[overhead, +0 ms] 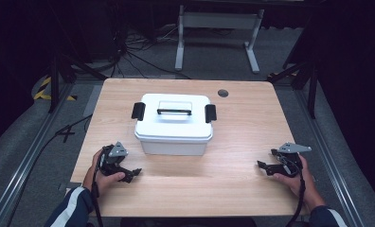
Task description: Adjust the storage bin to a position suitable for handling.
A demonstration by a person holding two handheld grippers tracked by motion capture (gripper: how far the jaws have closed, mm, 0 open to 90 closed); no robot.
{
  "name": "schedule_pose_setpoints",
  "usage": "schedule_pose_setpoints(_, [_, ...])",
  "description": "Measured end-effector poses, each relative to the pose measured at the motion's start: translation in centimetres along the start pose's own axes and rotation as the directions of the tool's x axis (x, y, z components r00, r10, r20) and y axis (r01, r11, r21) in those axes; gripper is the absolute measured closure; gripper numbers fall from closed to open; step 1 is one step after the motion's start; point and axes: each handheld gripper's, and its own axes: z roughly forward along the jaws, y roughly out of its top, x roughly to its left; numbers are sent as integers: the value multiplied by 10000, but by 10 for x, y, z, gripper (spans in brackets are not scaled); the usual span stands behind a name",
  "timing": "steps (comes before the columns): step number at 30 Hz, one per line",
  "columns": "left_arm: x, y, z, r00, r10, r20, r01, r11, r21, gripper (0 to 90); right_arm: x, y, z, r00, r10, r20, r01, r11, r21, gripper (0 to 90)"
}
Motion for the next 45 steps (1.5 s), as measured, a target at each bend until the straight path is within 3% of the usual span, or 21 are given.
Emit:
schedule_pose_setpoints(13, [0, 0, 0, 10000, 9, 9, -9, 10000, -5, 1, 0, -1, -2, 10000, -31, -21, 31, 10000, 71, 170])
schedule_pose_setpoints(19, [0, 0, 0, 10000, 8, 6, -8, 10000, -2, 1, -2, 3, -6, 9990, -337, -277, 350, 9982, 482, 238])
schedule_pose_setpoints(21, [0, 0, 0, 10000, 10, 7, -10, 10000, -3, 1, 0, 6, -9, 9971, -698, -315, 716, 9956, 610, 272])
schedule_pose_setpoints(27, [0, 0, 0, 10000, 5, 7, -5, 10000, -2, 1, 8, 25, -21, 9912, -1140, -674, 1165, 9926, 338, 312])
schedule_pose_setpoints(29, [0, 0, 0, 10000, 5, 7, -5, 10000, -5, 1, 13, 39, -26, 9839, -1592, -808, 1618, 9865, 259, 330])
schedule_pose_setpoints(31, [0, 0, 0, 10000, 3, 6, -3, 10000, -4, 1, 14, 43, -28, 9815, -1715, -846, 1742, 9844, 253, 335])
schedule_pose_setpoints(34, [0, 0, 0, 10000, 6, 3, -6, 10000, -4, 1, 19, 64, -34, 9724, -2148, -913, 2170, 9761, 147, 357])
schedule_pose_setpoints(37, [0, 0, 0, 10000, 11, 9, -11, 10000, -1, 1, 28, 92, -41, 9571, -2750, -909, 2764, 9611, 20, 384])
schedule_pose_setpoints(38, [0, 0, 0, 10000, 11, 9, -11, 10000, -1, 1, 28, 92, -41, 9571, -2750, -909, 2764, 9611, 20, 384])
schedule_pose_setpoints(43, [0, 0, 0, 10000, 10, 8, -10, 10000, 1, 1, 43, 135, -46, 9283, -3650, -705, 3654, 9308, -84, 393])
schedule_pose_setpoints(45, [0, 0, 0, 10000, 10, 3, -10, 10000, -3, 1, 46, 142, -46, 9244, -3742, -739, 3744, 9272, -114, 396])
